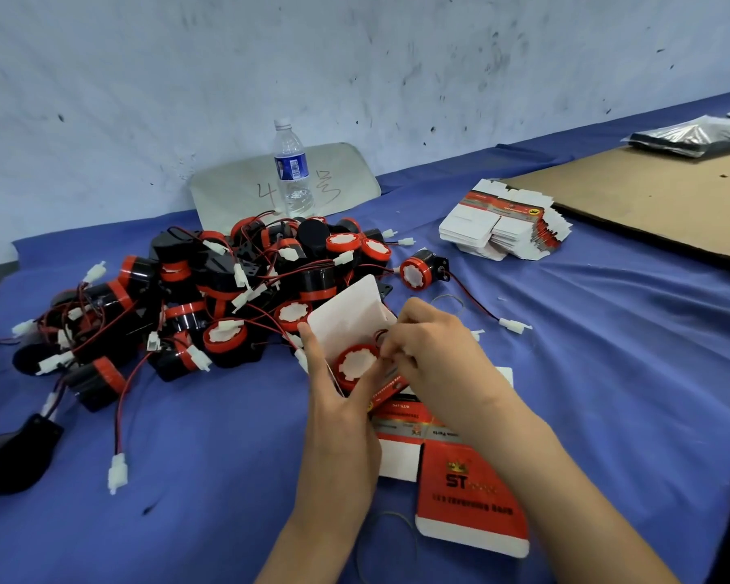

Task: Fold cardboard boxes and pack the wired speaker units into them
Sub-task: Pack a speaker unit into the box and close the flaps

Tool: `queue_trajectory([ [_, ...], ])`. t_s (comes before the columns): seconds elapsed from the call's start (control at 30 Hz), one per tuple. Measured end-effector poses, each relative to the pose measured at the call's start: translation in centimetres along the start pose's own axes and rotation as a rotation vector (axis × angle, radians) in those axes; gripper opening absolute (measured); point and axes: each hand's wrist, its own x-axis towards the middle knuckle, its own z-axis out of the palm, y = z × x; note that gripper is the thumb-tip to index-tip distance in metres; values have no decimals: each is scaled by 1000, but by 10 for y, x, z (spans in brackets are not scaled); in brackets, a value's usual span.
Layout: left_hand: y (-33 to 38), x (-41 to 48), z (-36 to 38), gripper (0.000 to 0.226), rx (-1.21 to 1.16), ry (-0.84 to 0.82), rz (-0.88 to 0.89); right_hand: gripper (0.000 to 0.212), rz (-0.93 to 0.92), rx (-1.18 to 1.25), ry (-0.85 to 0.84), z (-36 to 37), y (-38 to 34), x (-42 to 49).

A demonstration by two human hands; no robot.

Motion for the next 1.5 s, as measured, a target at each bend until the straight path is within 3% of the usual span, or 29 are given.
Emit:
queue_trajectory([
  [0.23, 2, 2, 1, 55, -31, -11, -129, 18, -130, 144, 35, 4, 3, -1],
  [0.43, -5, 5, 3, 48, -183, 69, -146, 28, -120, 481, 126, 8, 1, 0],
  [0.57, -6, 6, 3, 43, -193, 80, -90, 12, -100, 289, 272, 16, 3, 2],
  [0.67, -4, 4, 3, 33, -108, 59, -54, 14, -78, 108, 345, 19, 8, 4],
  [0.87, 0, 2, 5, 27, -12, 57, -17, 18, -7, -51, 177, 20, 20, 8],
  [1.13, -5, 2, 3, 32, 37, 27, -31, 34, 0, -79, -37, 11, 25, 1],
  [1.23, -6, 2, 4, 42, 58, 43, -7, 25, -23, -74, -39, 12, 26, 7],
  [1.5, 1, 1, 6, 77, 81, 76, -2, 31, 41, -106, 5, 25, 27, 14],
])
